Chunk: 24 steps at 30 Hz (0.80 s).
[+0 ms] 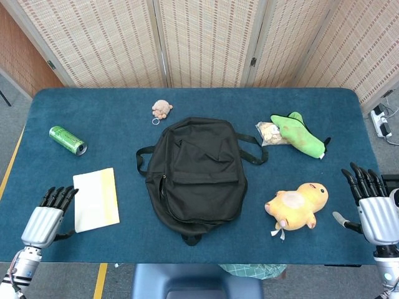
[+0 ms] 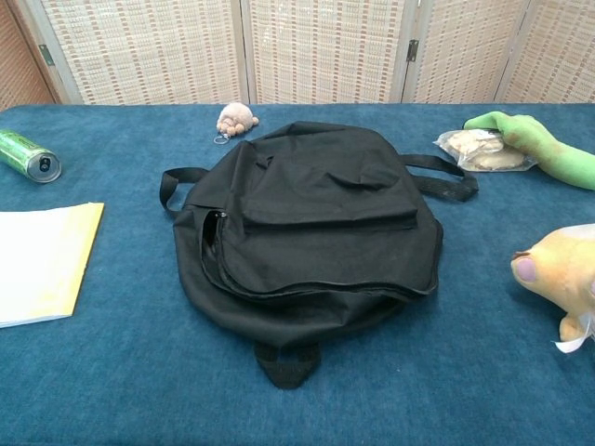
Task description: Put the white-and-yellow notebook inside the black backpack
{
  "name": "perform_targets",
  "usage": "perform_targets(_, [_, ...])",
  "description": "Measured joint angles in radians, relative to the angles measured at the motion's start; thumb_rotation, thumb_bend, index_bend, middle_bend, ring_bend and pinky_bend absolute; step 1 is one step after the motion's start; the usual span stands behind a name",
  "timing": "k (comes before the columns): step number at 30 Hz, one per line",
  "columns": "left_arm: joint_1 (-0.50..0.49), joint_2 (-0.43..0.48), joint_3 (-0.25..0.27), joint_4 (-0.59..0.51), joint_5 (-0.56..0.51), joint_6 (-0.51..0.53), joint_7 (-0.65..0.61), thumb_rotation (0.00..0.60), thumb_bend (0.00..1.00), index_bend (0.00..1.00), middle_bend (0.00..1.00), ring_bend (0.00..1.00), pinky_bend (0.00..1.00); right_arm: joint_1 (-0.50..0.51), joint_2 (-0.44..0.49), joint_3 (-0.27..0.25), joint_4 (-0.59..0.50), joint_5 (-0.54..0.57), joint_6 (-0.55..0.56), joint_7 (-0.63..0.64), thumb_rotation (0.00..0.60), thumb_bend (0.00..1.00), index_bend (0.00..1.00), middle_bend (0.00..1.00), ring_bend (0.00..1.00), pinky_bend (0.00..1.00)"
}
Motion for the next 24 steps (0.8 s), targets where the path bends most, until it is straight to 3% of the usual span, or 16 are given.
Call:
perform_targets(17, [-0.069,-0.116,0.011,0.098,-0.045,-0.136,0.025,0.6,0.0,0.05,0.09,0.08,0.07,-0.005,-0.008,-0.008,0.013,-0.005,0.004,0.014,0.598,0.02,0.0,0.0,0.01,0.0])
perform_targets(24, [-0.074,-0.138,-0.022,0.167,-0.136,-0.162,0.027,0.6,0.0,0.08,0.1,0.09,0.08,-0.008,-0.011,-0.009,0.019,-0.004,0.008,0.021,0.599,0.02,0.0,0.0,0.01,0.0])
